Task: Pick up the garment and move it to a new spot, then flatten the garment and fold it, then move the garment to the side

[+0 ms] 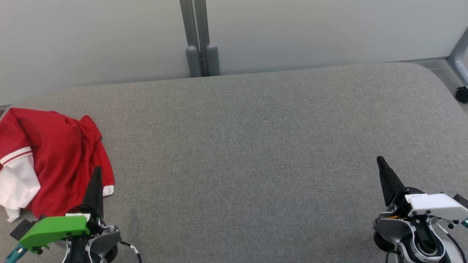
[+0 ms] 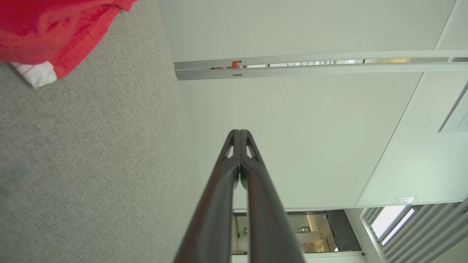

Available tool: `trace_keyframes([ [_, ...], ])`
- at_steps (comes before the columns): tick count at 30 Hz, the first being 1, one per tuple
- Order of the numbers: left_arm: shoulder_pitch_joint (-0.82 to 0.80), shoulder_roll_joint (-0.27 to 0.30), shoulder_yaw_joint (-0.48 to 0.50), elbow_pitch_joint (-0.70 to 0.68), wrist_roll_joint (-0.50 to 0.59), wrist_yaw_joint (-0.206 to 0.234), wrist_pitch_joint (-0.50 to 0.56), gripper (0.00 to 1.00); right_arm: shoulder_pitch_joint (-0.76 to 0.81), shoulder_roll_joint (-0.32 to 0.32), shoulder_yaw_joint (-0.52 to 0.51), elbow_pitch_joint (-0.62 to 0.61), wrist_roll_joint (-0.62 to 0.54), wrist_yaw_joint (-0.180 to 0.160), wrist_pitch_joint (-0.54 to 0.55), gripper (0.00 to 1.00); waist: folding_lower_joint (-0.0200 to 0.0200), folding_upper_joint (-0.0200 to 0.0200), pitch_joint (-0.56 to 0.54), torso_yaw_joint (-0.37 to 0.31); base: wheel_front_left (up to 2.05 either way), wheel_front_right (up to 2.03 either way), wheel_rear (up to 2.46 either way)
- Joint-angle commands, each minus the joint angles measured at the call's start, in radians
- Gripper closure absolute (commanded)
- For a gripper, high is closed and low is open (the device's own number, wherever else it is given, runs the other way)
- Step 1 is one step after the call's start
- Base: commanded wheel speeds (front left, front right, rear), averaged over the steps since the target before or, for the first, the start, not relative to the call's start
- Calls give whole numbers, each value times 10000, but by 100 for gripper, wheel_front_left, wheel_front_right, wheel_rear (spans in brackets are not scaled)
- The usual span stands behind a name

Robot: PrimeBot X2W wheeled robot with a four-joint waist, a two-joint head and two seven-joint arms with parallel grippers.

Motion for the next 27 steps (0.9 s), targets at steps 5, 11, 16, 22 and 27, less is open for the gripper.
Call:
trace_keyframes([
  [5,-151,80,29,-15,9,-50,20,100,-52,-14,-3,9,74,5,21,100,0,0,0,0,0,0,0],
  [11,-152,80,29,-15,9,-50,20,100,-52,-14,-3,9,74,5,21,100,0,0,0,0,0,0,0],
  [16,-152,80,29,-15,9,-50,20,100,-52,-14,-3,9,74,5,21,100,0,0,0,0,0,0,0],
  [22,-152,81,29,-15,10,-50,20,100,-52,-14,-3,9,74,5,21,100,0,0,0,0,0,0,0],
  [27,-152,81,29,-15,10,-51,20,100,-52,-14,-3,9,74,5,21,100,0,0,0,0,0,0,0],
])
